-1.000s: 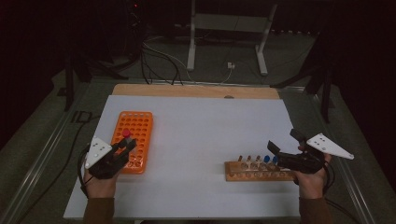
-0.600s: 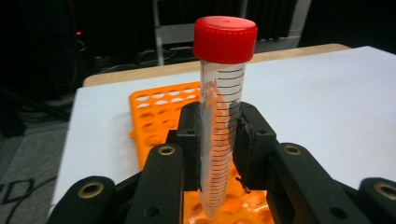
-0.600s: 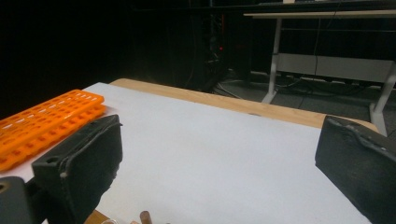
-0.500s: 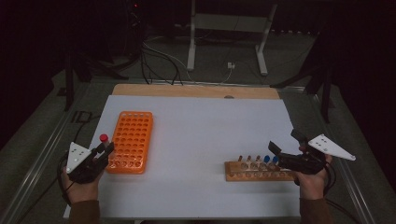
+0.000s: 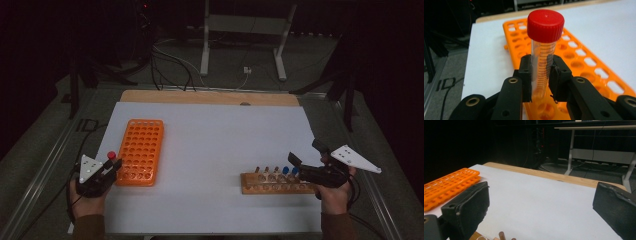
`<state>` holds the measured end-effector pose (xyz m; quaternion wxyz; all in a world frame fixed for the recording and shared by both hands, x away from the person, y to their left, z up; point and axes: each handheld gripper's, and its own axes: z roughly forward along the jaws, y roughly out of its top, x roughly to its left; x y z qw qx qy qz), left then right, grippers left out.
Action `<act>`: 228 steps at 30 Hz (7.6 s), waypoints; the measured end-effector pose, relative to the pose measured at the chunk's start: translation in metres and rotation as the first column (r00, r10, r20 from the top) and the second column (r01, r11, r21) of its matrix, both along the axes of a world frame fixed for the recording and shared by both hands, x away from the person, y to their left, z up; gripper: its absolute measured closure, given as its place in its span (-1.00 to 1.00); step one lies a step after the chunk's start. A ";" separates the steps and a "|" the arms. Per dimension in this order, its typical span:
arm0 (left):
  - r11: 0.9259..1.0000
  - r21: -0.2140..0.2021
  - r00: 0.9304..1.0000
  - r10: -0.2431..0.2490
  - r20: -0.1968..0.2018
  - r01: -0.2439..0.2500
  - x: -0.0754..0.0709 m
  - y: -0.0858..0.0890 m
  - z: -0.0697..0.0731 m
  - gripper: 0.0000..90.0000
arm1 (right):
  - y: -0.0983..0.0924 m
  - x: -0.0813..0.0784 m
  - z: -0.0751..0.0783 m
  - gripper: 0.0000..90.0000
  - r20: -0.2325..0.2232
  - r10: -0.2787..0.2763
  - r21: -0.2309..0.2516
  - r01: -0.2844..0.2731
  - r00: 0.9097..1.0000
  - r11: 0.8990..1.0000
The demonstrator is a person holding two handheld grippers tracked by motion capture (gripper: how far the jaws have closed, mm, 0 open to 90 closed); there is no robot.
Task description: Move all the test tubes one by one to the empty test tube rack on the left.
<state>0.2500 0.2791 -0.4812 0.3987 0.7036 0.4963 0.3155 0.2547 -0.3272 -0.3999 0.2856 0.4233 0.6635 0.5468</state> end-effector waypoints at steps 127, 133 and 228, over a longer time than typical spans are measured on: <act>0.944 -0.172 0.956 -0.260 0.137 0.281 0.006 -0.128 0.056 -0.89 | 0.076 0.032 0.019 0.57 -0.105 0.221 -0.081 -0.230 0.970 0.970; 0.927 -0.185 0.943 -0.305 0.129 0.325 0.013 -0.152 0.054 -0.87 | 0.097 0.035 0.014 0.57 -0.119 0.256 -0.075 -0.266 0.959 0.961; 0.958 -0.134 0.964 -0.238 0.120 0.253 -0.016 -0.073 0.044 0.67 | 0.027 0.014 -0.006 -1.00 -0.104 0.017 -0.059 -0.023 0.994 0.998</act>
